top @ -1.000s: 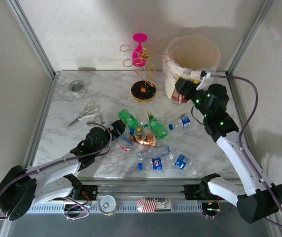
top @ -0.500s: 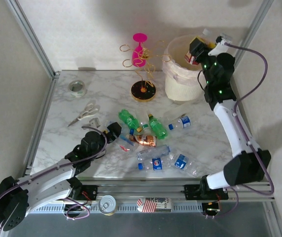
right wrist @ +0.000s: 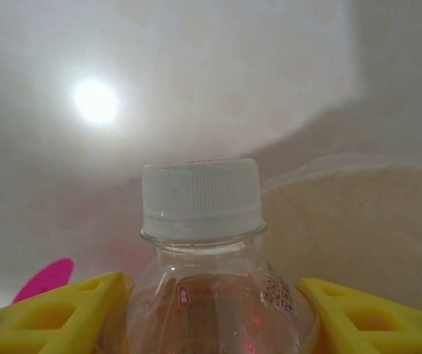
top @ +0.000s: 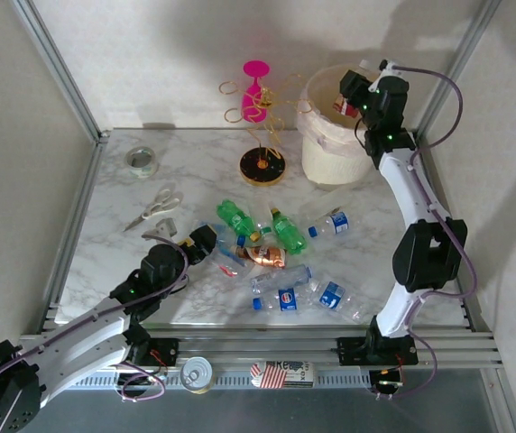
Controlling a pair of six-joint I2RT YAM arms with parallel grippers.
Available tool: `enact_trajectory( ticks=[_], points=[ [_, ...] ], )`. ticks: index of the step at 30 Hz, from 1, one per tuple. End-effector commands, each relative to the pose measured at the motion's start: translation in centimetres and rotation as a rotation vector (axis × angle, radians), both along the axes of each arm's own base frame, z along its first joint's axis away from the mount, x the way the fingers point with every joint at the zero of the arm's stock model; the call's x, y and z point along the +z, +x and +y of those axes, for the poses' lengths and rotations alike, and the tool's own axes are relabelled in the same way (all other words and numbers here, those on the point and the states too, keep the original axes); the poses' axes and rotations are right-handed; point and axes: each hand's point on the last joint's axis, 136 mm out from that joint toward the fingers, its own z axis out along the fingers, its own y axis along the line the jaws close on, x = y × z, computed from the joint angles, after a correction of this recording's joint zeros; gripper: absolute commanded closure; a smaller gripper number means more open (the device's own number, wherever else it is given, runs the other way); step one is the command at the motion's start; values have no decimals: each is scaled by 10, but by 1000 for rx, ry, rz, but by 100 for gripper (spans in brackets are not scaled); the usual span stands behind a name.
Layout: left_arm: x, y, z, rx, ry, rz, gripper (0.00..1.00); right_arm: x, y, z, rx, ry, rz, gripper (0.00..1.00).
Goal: Put the plastic bottles in the bin
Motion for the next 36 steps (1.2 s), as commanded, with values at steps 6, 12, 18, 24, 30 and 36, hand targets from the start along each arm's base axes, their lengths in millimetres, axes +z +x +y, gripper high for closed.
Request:
enact_trajectory(
  ticks=[6,12,18,24,30,36],
  points=[
    [1,1,7,32,14,2,0,39,1,1,18,-23,-38,22],
    [-1,3,5,30,4,5,0,65,-32,0,32,-37,-86,19],
    [0,8,0,21,6,-3,0,62,-89,3,80,-36,-75,12],
    [6,18,-5,27,19,-11,0,30,-152,10,119,-8,-27,1],
    [17,31,-14,25,24,-37,0,-27,-198,10,112,46,77,1],
    [17,38,-21,19,18,-35,0,-116,-225,2,76,124,267,1]
  ],
)
